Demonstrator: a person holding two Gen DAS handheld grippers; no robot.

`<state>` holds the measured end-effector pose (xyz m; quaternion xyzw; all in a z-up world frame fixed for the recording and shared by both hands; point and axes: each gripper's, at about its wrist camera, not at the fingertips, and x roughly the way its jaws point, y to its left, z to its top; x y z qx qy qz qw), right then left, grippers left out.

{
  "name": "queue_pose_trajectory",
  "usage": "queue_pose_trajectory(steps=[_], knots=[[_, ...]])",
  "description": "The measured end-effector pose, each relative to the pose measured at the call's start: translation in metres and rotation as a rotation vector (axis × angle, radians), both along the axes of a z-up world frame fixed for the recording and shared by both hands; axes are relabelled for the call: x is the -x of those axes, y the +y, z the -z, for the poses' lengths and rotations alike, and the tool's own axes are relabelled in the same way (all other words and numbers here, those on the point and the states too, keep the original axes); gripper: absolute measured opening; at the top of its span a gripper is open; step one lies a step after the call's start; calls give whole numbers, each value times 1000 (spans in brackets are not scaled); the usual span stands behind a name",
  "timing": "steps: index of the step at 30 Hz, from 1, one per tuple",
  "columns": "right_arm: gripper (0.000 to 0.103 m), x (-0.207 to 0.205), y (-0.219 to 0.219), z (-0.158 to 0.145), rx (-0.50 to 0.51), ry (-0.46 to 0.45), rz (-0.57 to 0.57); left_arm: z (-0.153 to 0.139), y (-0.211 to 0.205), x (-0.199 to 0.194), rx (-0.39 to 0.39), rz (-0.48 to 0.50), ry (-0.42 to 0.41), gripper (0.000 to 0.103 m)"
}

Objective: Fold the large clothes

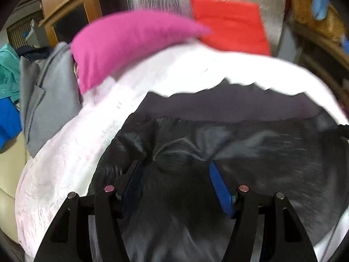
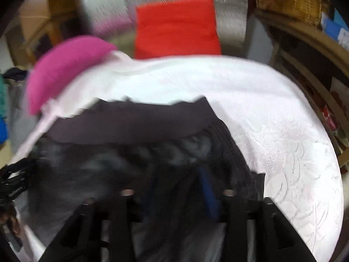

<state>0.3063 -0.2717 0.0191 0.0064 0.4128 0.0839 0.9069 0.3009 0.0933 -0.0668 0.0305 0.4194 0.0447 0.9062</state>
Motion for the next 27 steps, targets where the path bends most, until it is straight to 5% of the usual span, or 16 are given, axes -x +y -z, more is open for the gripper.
queue_pose_trajectory(steps=[5,12,15,20,27], knots=[[74,57,33,9,-86,-39,-60,-2,-34,37,12,52,-62,66],[74,49,49,72,122,27,-35,56,-63,34,-75,45,34,70],[75,46,47,76,152,22,-23,63,-63,26,-102,42,54,73],[74,52,41,58,114,56,13,43,-53,26,-54,41,91,73],[76,95,4,19,46,-32,37,-6,4,80,-32,-50,-71,73]])
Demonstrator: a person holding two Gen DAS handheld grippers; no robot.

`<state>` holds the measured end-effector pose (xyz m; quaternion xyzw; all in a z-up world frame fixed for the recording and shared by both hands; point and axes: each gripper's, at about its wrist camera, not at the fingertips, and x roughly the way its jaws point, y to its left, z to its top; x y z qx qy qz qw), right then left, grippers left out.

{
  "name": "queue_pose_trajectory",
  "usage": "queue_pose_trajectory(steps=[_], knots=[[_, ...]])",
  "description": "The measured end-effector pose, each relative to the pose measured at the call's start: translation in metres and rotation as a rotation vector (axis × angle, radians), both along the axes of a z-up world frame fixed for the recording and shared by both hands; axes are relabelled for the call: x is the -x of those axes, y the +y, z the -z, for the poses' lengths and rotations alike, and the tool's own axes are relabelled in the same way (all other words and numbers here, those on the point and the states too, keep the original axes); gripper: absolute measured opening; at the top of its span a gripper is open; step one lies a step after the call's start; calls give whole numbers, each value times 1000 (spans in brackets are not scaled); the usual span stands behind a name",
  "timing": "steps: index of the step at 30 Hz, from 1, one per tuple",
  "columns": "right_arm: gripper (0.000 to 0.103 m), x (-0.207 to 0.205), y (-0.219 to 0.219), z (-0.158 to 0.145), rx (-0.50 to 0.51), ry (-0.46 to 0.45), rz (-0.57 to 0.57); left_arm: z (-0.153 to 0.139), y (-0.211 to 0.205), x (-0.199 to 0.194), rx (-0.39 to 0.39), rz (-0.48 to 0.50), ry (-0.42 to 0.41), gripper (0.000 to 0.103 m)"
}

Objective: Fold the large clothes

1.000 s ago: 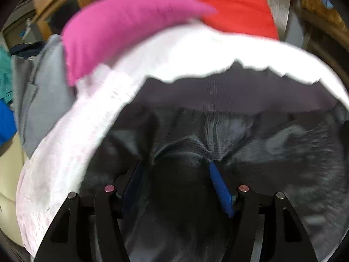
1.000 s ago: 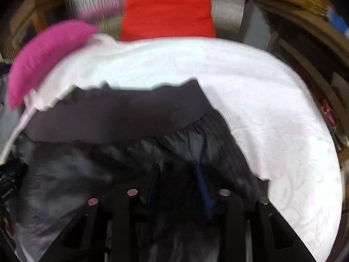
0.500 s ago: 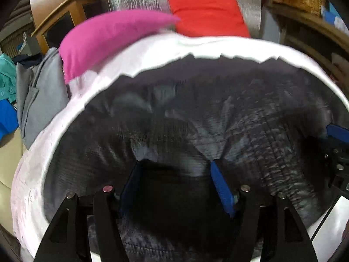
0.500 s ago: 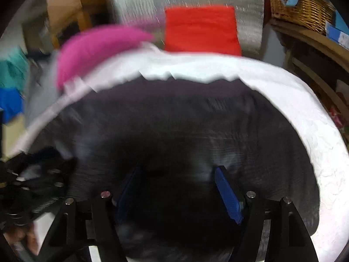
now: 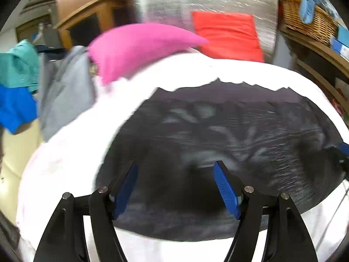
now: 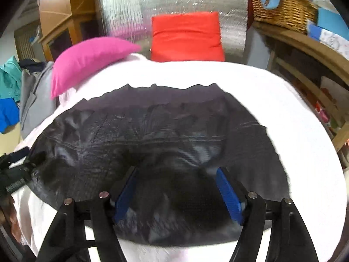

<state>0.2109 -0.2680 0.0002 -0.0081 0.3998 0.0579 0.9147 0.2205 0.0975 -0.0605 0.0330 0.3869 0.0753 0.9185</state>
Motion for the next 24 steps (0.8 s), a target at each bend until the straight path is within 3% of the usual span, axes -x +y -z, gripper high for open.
queue_pose_trajectory(steps=[2,4,6,9,14,24], knots=[[76,-4,-13,13,3,37,29,14,17,1,-10,-38,35,73],[76,-12,-27,34,-1,94,52,39,32,-7,0,-74,126,76],[77,-12,-31,35,-9,94,50,51,39,-10,16,-68,135,78],[76,-15,-30,17,-12,113,71,37,40,-10,11,-101,128,77],[78,-14,-17,-17,-68,39,29,12,24,-19,15,-68,67,77],[78,-61,18,-5,-91,84,-21,10,-23,-52,40,18,77,77]])
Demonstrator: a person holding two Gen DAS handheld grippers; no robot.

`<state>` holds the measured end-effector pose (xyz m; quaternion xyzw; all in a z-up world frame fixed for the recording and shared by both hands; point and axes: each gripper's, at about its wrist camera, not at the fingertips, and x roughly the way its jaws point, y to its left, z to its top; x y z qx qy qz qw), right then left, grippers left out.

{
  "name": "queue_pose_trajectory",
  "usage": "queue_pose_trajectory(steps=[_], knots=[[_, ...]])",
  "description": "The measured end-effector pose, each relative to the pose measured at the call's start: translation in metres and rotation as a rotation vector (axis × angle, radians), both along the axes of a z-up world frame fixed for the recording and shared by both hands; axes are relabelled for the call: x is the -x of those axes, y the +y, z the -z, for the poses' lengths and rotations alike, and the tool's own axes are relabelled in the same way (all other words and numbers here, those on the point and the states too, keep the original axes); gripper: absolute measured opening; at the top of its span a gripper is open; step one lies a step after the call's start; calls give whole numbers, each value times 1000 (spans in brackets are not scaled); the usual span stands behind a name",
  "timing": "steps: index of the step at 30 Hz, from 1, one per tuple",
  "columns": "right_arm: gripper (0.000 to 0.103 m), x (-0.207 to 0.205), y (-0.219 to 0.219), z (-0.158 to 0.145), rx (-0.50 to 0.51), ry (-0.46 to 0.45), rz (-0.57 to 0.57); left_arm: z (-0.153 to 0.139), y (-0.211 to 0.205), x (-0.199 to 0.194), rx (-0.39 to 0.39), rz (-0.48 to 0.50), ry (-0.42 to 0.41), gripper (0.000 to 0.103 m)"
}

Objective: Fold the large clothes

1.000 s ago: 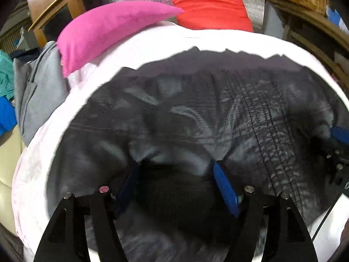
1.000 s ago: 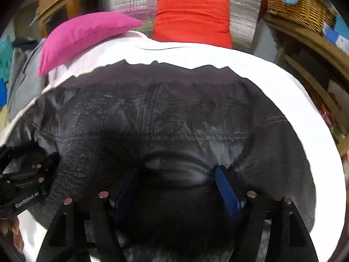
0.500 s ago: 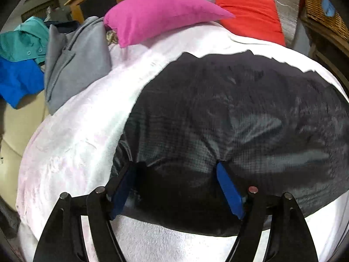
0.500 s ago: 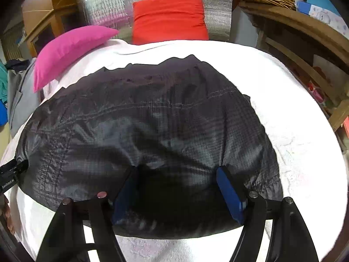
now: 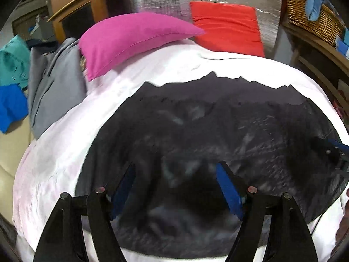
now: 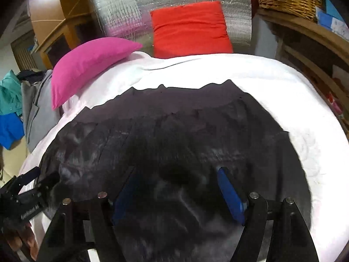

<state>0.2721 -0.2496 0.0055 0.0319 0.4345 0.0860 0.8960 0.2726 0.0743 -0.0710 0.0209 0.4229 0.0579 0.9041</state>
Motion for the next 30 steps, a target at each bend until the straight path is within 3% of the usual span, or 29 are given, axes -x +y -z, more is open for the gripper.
queue_pose_trajectory(steps=[6,9,13,16,19,22,26,28,30], knots=[[79,-27,-2,33,65,79,38,35,-6,-30,18,-11,103,78],[81,-29,-2,36,103,91,19,42,-8,-33,2,-8,111,78],[80,-22,-8,27,81,104,39,35,-7,-32,9,-11,127,78],[80,5,-14,4,46,8,25,16,-1,-13,8,-12,77,78],[81,37,-19,-9,40,-30,-7,1,10,8,21,-22,44,78],[81,55,-28,-1,39,-10,-1,-4,21,23,22,-46,35,78],[81,47,-44,33,35,91,13,5,26,28,28,-51,76,78],[81,50,-43,24,33,81,25,16,33,33,39,-54,127,78],[81,57,-46,9,-8,46,23,18,41,40,56,-62,112,78]])
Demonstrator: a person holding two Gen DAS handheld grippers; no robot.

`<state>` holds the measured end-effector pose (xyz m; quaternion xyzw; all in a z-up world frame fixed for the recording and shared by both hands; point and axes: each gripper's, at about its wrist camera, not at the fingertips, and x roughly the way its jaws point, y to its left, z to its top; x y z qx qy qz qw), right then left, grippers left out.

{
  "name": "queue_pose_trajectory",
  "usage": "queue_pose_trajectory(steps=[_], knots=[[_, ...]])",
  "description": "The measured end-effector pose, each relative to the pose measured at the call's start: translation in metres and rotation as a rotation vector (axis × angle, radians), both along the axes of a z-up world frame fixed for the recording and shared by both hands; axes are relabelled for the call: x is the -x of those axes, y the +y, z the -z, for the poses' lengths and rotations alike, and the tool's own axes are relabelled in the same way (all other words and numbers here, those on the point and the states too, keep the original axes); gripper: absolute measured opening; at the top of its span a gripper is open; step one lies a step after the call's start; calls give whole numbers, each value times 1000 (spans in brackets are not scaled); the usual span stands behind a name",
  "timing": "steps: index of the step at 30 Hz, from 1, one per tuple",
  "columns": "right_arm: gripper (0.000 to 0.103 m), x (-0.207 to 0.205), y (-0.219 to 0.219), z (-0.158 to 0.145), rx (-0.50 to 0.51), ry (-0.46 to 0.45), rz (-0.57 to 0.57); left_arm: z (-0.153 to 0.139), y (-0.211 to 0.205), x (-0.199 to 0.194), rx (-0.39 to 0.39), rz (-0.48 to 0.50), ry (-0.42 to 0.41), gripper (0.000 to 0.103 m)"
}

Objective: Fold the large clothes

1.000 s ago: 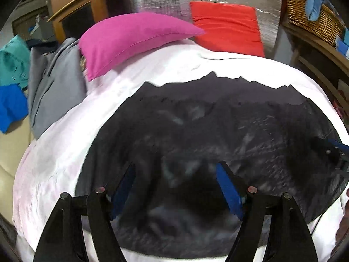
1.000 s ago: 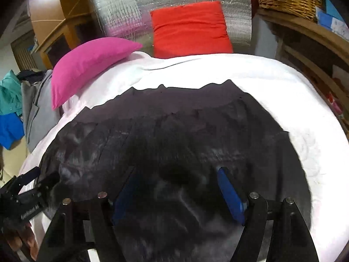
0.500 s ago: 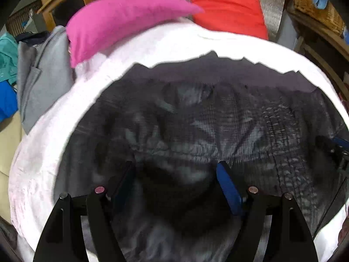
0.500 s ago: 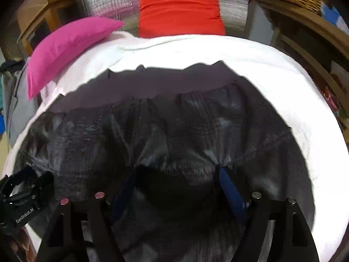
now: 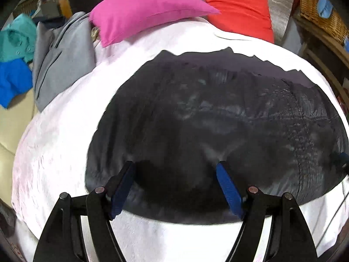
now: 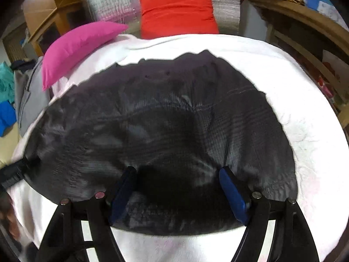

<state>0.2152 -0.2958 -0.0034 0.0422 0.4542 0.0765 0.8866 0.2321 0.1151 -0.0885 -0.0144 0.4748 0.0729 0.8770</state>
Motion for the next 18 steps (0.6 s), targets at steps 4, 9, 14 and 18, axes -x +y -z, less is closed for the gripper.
queue_pose_trajectory(steps=[4,9,14,18], knots=[[84,7,-7,2,43,-40,4,-11,22,31,54,-27,-122,78],[84,3,-13,20,51,8,12,19,30,26,28,-25,-17,78],[84,11,-22,1,23,-64,14,0,36,34,54,-31,-101,78],[85,3,-28,31,24,-8,7,30,35,25,34,-15,-24,82]])
